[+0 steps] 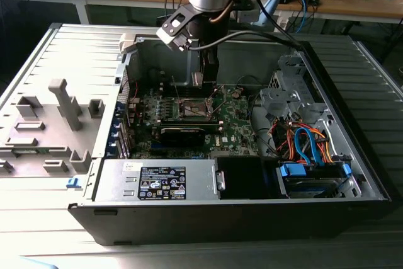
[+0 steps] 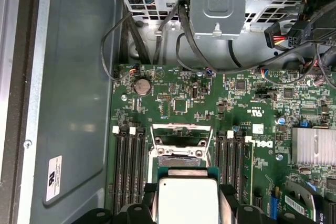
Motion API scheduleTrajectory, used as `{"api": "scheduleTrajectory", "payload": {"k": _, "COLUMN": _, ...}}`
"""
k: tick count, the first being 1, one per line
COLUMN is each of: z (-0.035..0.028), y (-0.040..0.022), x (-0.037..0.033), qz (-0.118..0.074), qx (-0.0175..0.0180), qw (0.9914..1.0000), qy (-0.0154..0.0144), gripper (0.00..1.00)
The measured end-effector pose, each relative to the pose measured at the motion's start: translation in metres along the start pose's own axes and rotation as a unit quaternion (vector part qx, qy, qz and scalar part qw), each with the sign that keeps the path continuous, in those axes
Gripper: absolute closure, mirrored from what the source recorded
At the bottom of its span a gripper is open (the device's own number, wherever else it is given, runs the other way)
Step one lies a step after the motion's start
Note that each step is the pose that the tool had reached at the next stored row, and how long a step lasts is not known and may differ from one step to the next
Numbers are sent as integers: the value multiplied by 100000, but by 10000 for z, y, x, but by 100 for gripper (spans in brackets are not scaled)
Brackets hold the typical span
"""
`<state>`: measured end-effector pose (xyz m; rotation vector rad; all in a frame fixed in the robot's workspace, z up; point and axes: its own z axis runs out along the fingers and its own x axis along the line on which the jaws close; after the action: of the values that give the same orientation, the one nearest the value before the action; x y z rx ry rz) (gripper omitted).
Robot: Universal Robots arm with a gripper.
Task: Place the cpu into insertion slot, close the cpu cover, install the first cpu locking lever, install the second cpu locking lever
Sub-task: 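Place the cpu into insertion slot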
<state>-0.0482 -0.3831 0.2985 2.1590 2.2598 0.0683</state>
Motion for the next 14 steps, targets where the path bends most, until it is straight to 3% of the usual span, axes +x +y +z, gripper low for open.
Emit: {"api": "scheduleTrajectory", "payload": {"k": 14, "z": 48, "y": -2, "x": -1, "qz": -2, "qx": 0, "qw": 100000, "qy": -5, "gripper": 45}}
